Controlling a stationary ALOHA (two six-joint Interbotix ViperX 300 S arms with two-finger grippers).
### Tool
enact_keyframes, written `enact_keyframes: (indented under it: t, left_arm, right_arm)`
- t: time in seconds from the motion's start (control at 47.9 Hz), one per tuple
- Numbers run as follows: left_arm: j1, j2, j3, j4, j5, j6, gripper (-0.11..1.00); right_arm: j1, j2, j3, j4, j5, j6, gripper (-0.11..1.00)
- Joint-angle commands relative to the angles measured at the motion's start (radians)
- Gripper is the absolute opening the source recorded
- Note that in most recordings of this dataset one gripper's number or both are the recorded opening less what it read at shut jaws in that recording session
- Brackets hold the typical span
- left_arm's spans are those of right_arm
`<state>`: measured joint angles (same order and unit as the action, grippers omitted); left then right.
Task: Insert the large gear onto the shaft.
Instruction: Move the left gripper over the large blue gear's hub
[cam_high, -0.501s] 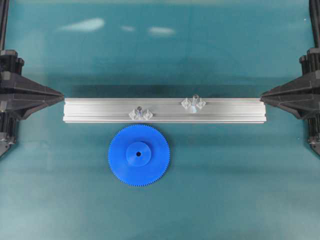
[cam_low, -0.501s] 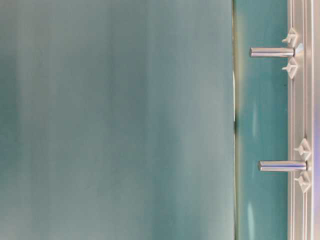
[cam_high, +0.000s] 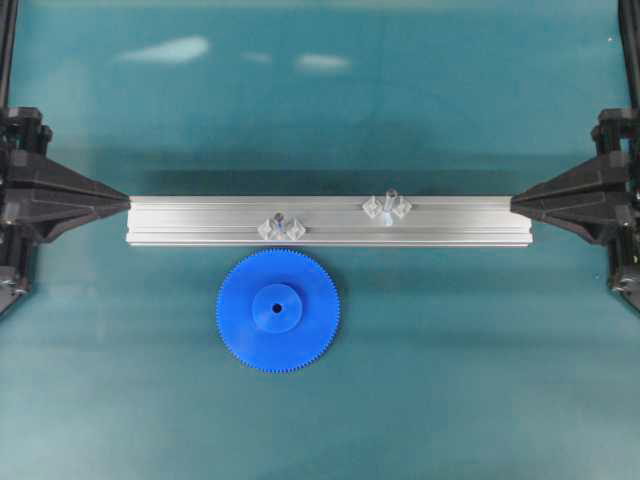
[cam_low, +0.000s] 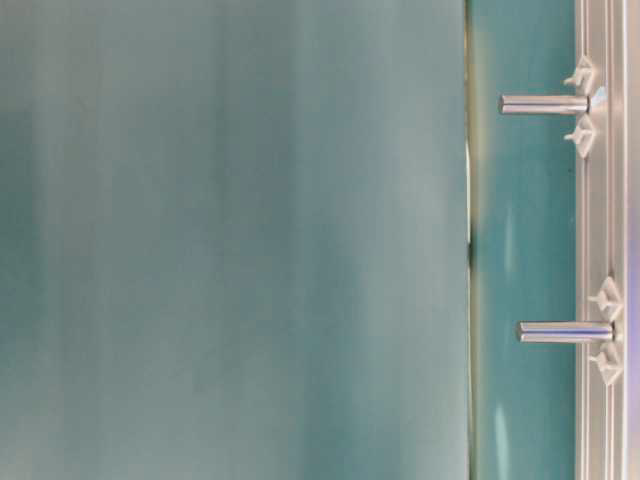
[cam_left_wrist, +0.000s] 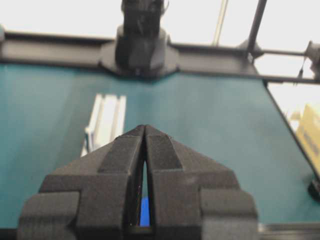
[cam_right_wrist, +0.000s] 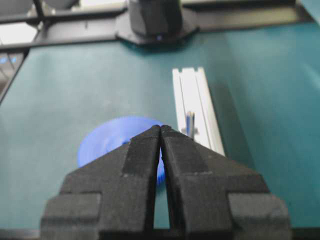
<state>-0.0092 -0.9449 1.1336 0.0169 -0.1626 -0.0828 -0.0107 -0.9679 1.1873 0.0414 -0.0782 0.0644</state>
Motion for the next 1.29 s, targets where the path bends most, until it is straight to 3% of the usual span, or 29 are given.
enact_keyframes:
  t: [0.0, 0.292, 0.501, 0.835, 1.273]
  left_arm:
    - [-0.009, 0.025, -0.046, 0.003, 0.035, 0.000, 0.01]
    - [-0.049, 0.126, -0.114, 0.003, 0.117, -0.002, 0.01]
    - [-0.058, 0.230, -0.163, 0.003, 0.179, -0.044, 0.01]
    - [-0.060, 0.377, -0.262, 0.003, 0.282, -0.078, 0.01]
    - [-0.094, 0.512, -0.325, 0.003, 0.313, -0.080, 0.01]
  right_arm:
    - [-0.008, 0.012, -0.026, 0.002, 0.009, 0.011, 0.12]
    - [-0.043, 0.041, -0.029, 0.002, 0.014, 0.012, 0.12]
    - [-0.046, 0.066, -0.029, 0.002, 0.031, 0.012, 0.12]
    - [-0.048, 0.072, -0.034, 0.002, 0.164, 0.025, 0.12]
    - [-0.054, 0.072, -0.028, 0.002, 0.199, 0.029, 0.12]
